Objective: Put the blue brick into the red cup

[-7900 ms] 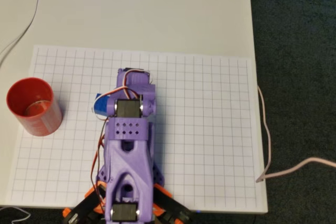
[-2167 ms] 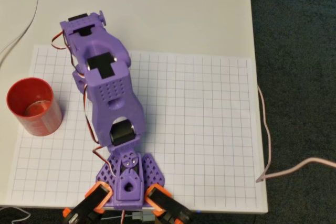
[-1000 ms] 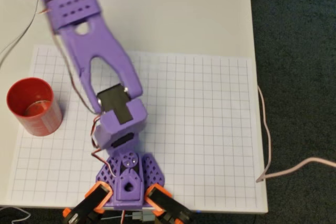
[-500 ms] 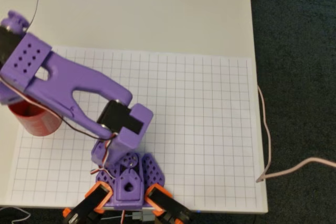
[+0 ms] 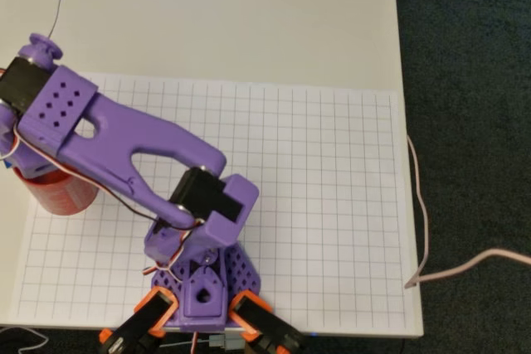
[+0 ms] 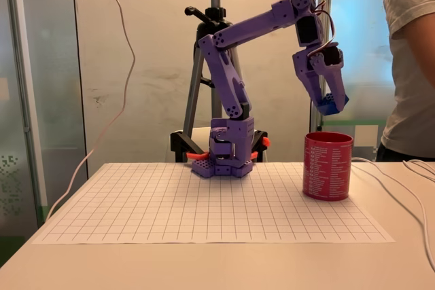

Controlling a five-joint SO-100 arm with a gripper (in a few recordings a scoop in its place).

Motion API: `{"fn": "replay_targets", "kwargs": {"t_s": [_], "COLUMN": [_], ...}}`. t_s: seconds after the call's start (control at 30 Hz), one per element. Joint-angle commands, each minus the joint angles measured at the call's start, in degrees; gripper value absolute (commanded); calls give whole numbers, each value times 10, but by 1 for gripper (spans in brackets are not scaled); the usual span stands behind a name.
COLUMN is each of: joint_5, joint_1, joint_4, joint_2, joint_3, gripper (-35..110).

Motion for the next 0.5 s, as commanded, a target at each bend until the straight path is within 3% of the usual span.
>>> {"fn": "replay_targets", "kwargs": {"t_s": [0.0, 0.47], "joint_5": [8, 12], "joint_1": [24, 38], "joint_4": [-30, -42], "joint_2": [30, 36], "joint_3": [5, 70], "gripper": [0, 0]}}
